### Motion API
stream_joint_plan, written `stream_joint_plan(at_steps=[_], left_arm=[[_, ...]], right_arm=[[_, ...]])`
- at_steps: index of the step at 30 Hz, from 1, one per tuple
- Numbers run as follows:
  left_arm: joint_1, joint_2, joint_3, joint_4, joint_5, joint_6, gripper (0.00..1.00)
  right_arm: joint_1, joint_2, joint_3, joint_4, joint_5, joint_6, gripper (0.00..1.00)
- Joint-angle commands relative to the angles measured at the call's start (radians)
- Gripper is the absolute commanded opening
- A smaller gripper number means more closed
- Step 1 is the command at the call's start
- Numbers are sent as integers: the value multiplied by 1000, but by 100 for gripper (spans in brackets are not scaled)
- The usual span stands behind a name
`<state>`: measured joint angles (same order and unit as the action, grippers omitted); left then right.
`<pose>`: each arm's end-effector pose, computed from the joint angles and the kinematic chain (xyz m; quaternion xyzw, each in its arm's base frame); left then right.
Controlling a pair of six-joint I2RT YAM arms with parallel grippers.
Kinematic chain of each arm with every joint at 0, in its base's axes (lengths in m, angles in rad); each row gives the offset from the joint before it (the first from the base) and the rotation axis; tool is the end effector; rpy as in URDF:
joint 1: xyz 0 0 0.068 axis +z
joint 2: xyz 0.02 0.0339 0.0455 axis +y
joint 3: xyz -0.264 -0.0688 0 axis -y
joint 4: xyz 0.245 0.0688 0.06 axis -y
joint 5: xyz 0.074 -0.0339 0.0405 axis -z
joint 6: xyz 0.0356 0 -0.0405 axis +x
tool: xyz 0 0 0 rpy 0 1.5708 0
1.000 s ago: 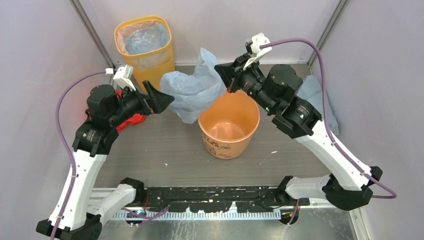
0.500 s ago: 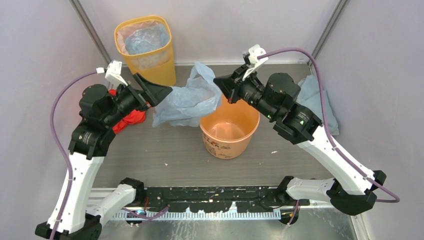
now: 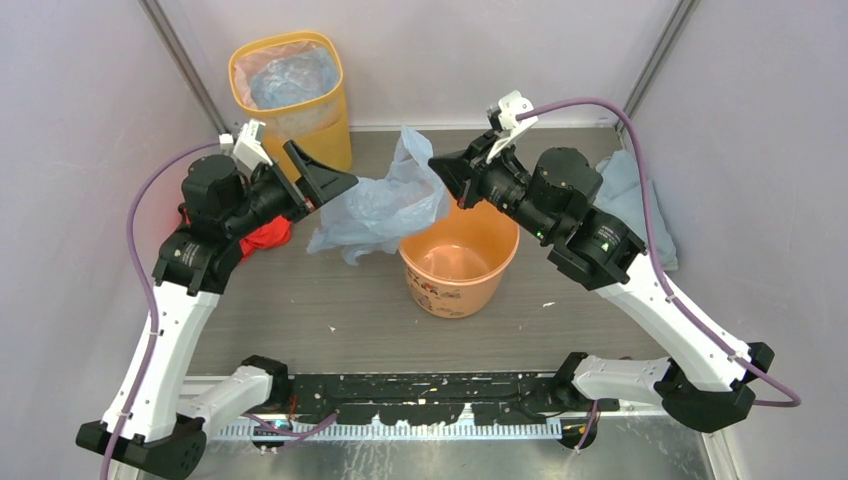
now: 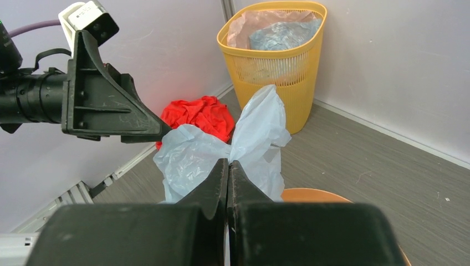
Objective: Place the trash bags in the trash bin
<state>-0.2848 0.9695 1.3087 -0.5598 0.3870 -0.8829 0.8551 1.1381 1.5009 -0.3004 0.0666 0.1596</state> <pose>0.1748 -0.0652 0.4459 -0.1108 0.7675 -0.4633 0.4290 0.1503 0.1693 0.5030 -0.2104 0.6516 0.3340 0.6477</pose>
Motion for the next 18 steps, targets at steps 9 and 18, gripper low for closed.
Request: stream_joint_plan(at_steps=[9, 18], left_arm=[[4, -17, -79, 17, 134, 65, 100], [5, 15, -90, -18, 89, 133, 59]], right_arm=[[3, -7, 22, 55, 6, -16, 1], [3, 12, 57, 61, -5, -14, 1]])
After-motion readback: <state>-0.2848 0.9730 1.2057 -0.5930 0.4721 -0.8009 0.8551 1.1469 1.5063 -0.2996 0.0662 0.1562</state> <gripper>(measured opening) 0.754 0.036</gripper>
